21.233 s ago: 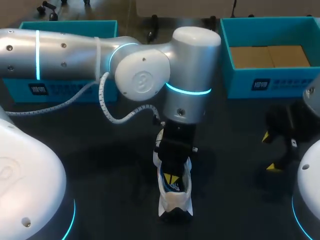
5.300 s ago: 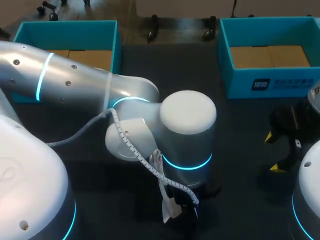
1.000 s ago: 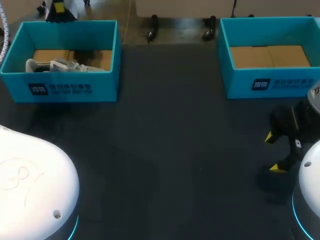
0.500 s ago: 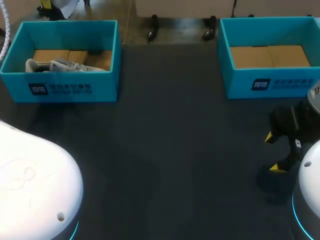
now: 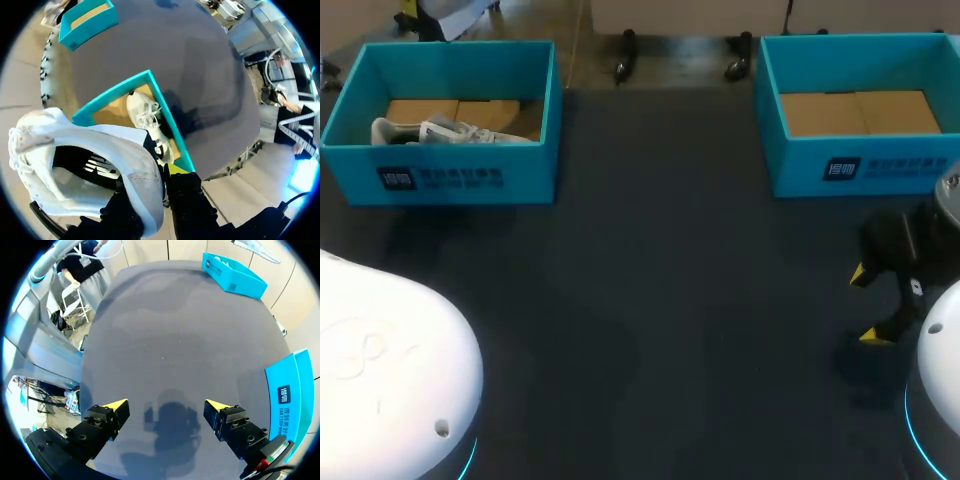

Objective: Take the shoe out of the shoebox, open the shoe tongue, remove and reinsert the insole, then place the shoe into the shoebox

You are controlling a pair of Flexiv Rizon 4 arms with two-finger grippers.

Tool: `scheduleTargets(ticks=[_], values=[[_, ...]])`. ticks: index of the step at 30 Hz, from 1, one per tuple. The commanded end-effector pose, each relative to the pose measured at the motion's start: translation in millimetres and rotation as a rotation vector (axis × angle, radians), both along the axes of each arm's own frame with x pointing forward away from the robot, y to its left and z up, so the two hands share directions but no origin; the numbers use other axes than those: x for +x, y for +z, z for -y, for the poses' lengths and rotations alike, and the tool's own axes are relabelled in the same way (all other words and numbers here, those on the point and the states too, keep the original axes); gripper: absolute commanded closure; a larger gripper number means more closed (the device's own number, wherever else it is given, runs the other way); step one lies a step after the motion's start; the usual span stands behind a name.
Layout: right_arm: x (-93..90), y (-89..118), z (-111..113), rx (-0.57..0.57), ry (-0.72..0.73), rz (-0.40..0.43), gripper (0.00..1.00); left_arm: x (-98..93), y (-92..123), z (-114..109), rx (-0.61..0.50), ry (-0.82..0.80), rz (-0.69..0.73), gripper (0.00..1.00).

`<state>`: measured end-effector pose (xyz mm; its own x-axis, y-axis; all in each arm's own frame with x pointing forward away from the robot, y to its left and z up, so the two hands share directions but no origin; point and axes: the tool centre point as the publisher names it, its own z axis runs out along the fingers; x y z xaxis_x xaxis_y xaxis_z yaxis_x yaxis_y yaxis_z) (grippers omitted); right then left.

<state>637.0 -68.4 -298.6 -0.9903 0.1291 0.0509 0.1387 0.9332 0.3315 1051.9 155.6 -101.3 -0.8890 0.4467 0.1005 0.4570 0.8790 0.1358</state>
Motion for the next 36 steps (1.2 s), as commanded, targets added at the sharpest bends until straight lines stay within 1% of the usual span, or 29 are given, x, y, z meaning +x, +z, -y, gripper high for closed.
scheduleTargets(ticks=[1,2,3,4,5,6,7,8,10,12,25,27,28,30,31,32,36], values=[[-0.9,-1,0,-0.002,0.0,0.001,0.0,13.4,-8,-8,0.005,-0.24,-0.015,1.0],[-0.9,-1,0,-0.002,0.0,0.001,0.0,17.4,-8,-13,0.039,-0.261,0.019,1.0],[-0.9,-1,0,-0.002,0.0,0.001,0.0,21.9,-9,-19,0.065,-0.301,0.017,1.0],[-0.9,-1,0,-0.002,0.0,0.001,0.0,24.1,-8,-24,0.064,-0.393,0.015,1.0],[-0.9,-1,0,-0.002,0.0,0.001,0.0,27.0,-8,-30,0.09,-0.405,0.036,1.0],[-0.9,-1,0,-0.002,0.0,0.001,0.0,30.1,-9,-36,0.108,-0.47,0.03,1.0],[-0.9,-1,0,-0.002,0.0,0.001,0.0,30.9,-9,-42,0.085,-0.52,0.033,1.0],[-0.9,-1,0,-0.002,0.0,0.001,0.0,34.4,-9,-48,0.098,-0.52,0.033,1.0],[-0.9,-1,0,-0.002,0.0,0.001,0.0,34.9,-9,-58,0.122,-0.649,0.055,1.0],[-0.9,-1,0,-0.002,0.0,0.001,0.0,41.2,-8,-70,0.143,-0.711,0.075,1.0],[-0.9,-1,0,-0.002,0.0,0.001,0.0,41.2,-8,-70,0.143,-0.711,0.075,1.0],[-0.9,-1,0,-0.002,0.0,0.001,0.0,49.1,-12,-73,0.121,-0.756,0.081,1.0],[-0.9,-1,0,-0.002,0.0,0.001,0.0,56.7,-14,-77,0.133,-0.747,0.076,1.0],[-0.9,-1,0,-0.002,0.0,0.001,0.0,62.6,-16,-82,0.133,-0.785,0.087,1.0],[-0.9,-1,0,-0.002,0.0,0.001,0.0,70.0,-17,-87,0.151,-0.773,0.078,1.0],[-0.9,-1,0,-0.002,0.0,0.001,0.0,73.4,-17,-90,0.157,-0.799,0.084,1.0],[-0.9,-1,0,-0.002,0.0,0.001,0.0,88.4,-19,-102,0.127,-0.806,0.067,1.0]])
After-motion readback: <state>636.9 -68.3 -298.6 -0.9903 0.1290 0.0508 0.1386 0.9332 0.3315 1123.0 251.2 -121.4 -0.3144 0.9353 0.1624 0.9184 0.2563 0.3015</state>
